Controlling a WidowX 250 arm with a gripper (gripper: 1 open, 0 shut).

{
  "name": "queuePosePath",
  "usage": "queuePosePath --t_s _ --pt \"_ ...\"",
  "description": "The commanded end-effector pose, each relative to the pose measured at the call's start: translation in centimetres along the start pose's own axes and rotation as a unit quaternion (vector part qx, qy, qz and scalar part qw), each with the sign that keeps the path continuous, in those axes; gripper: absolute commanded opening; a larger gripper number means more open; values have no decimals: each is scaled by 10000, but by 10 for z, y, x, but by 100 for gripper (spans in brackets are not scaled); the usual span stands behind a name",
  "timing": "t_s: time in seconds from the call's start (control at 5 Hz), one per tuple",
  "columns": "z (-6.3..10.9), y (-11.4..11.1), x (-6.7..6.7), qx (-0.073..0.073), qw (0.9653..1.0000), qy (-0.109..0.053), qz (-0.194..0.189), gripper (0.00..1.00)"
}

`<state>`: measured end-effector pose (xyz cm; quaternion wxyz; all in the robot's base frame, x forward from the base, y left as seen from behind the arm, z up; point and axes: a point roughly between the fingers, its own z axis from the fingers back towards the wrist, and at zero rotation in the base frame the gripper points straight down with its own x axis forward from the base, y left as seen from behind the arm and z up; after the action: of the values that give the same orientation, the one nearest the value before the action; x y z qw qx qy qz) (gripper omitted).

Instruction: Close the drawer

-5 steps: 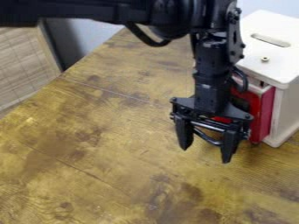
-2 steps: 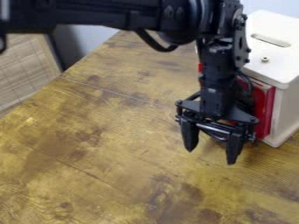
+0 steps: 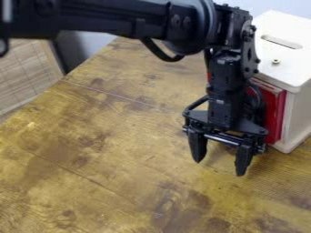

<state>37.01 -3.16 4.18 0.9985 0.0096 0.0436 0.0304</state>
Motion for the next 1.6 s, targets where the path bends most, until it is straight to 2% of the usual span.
queuePosePath --t_s 0.0,0.6,1.2,1.4 --pt "18 15 8 57 9992 -342 190 100" --pt "24 24 7 110 9987 -336 368 100" --pt "29 32 12 163 9979 -333 534 100" --pt "38 38 8 176 9979 -394 478 100"
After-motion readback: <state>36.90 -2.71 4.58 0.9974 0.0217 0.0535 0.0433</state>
